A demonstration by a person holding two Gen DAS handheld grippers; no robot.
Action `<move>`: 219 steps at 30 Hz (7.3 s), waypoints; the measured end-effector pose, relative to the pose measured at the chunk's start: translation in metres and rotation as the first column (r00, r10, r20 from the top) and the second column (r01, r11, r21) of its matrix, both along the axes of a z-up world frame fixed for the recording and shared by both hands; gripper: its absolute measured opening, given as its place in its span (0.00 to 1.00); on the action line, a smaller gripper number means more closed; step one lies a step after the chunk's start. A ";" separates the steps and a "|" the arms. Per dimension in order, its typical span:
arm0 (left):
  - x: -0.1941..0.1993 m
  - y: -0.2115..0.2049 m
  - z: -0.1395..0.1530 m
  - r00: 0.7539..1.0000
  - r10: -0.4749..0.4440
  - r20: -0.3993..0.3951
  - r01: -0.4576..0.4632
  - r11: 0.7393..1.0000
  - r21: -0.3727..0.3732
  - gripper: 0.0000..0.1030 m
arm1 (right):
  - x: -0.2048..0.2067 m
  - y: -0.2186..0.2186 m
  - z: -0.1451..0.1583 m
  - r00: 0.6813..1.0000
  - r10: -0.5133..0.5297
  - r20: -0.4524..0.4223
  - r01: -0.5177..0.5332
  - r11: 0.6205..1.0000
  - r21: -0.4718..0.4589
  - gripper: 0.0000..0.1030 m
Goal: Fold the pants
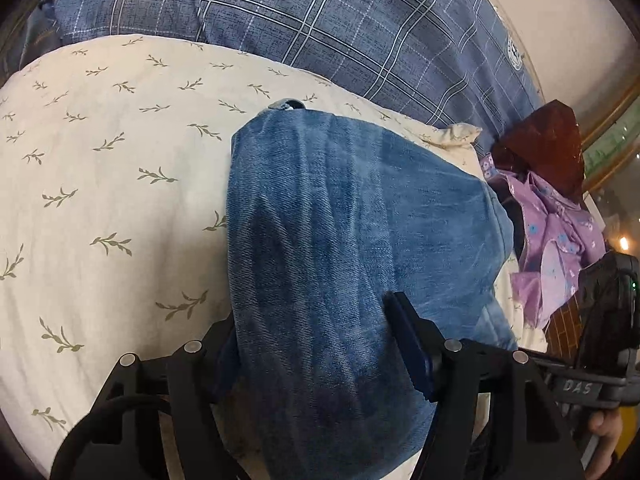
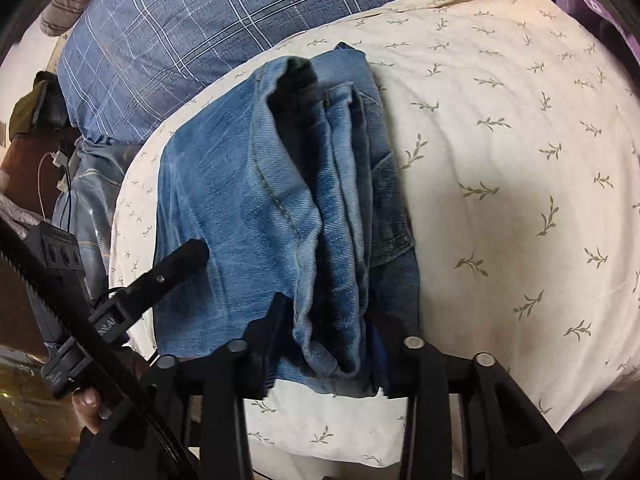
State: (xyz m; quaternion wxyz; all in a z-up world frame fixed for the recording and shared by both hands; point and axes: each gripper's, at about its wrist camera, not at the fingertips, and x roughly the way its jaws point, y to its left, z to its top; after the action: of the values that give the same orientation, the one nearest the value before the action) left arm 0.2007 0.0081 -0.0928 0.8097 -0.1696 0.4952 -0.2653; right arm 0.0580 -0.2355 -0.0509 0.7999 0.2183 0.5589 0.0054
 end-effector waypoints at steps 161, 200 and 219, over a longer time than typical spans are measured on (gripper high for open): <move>-0.041 -0.027 0.031 0.976 0.131 0.177 -0.197 0.879 0.435 0.23 | 0.055 0.001 -0.005 0.982 0.103 0.161 -0.060 0.966 -0.252 0.08; -0.056 0.005 0.071 0.980 0.105 0.170 -0.140 0.967 0.214 0.45 | 0.047 -0.029 0.042 0.928 0.153 0.339 -0.194 0.977 0.091 0.77; -0.020 0.051 0.042 0.967 0.254 0.010 -0.254 0.966 0.038 0.20 | 0.065 -0.028 -0.002 0.957 0.120 0.262 -0.154 0.982 0.112 0.27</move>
State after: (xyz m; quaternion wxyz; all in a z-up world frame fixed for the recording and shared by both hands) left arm 0.1810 0.0592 -0.0511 0.8414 -0.2151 0.4724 -0.1502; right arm 0.1233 -0.2636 -0.0529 0.8466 0.2288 0.4639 0.1256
